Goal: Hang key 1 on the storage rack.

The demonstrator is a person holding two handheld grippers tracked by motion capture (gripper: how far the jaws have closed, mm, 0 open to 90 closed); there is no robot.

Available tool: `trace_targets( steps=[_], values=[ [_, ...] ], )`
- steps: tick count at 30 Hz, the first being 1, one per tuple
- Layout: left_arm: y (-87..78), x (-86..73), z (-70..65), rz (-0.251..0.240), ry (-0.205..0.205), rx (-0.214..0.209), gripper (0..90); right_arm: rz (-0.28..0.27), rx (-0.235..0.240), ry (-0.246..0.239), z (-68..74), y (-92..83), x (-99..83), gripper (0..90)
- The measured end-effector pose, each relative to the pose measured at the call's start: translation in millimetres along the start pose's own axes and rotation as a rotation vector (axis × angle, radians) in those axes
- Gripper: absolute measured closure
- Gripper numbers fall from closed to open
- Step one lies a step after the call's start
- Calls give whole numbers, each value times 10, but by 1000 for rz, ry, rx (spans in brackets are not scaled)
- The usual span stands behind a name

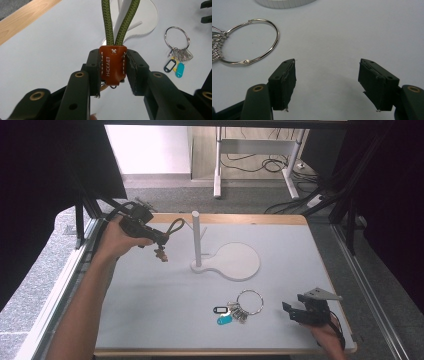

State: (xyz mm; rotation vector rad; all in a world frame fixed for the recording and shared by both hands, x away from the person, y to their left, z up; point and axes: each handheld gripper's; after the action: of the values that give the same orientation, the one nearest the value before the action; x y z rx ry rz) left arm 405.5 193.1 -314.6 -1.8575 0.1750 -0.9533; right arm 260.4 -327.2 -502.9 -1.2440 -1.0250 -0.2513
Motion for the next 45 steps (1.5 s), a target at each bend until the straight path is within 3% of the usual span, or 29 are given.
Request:
trace_targets(
  steps=[20,34,45],
  values=[
    [156,220,65,41,-6,4,667,6,8,0,-1,6,-5,305],
    [228,259,126,51,-19,-3,667,16,8,-3,2,27,-15,305],
    [403,281,76,74,1,-21,667,19,7,-2,-9,24,-20,305]
  ],
)
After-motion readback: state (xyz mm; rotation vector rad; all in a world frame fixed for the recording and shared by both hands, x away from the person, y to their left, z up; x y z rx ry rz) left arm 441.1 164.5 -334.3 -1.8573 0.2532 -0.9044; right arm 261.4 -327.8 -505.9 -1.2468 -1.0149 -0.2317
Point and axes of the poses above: each handheld gripper's, and its own axes: y roughly forward along the jaws, x roughly out of its top, z roughly to its left, and after that the axes turned 6 degrees about -y, right-handed
